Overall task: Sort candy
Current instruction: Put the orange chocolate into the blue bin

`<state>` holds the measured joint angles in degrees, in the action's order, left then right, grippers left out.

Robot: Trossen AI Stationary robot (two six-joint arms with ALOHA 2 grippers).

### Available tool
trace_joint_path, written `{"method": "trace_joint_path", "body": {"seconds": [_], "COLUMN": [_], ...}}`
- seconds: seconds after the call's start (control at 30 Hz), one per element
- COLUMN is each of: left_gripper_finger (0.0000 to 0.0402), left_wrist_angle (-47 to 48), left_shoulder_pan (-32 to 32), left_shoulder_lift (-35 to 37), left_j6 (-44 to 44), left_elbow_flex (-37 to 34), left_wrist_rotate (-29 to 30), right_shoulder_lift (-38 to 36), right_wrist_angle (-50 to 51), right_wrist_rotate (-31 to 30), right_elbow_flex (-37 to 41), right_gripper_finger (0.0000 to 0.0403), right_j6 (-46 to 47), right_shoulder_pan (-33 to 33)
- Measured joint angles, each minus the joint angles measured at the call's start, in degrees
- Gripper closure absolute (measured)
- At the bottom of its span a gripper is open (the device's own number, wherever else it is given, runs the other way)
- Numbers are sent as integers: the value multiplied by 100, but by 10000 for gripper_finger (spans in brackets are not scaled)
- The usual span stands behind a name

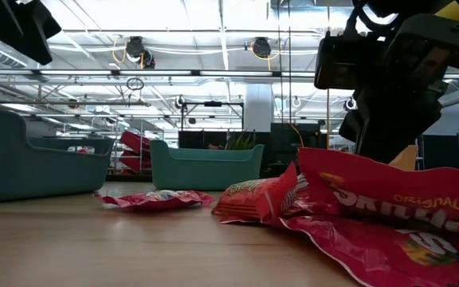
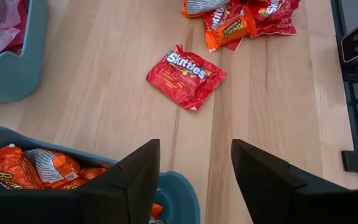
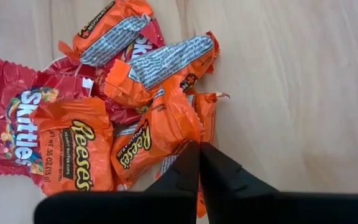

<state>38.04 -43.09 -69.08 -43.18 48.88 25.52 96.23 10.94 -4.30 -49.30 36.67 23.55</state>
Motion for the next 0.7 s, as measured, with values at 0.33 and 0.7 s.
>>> {"method": "trace_joint_path", "body": {"seconds": [0.33,0.7], "left_gripper_finger": [194,194], "left_wrist_angle": [21,59], "left_shoulder_pan": [0,0], "left_shoulder_lift": [0,0], "left_j6": [4,9], "left_elbow_flex": [0,2], "left_wrist_rotate": [0,0], "right_shoulder_lift": [-93,-109], "right_wrist_angle": [145,380], "right_wrist_rotate": [-18,-160], "right_elbow_flex": [-187,-358], "right_gripper_finger": [403,403], "right_j6": [-10,-164], "right_shoulder_pan": [0,-28]}}
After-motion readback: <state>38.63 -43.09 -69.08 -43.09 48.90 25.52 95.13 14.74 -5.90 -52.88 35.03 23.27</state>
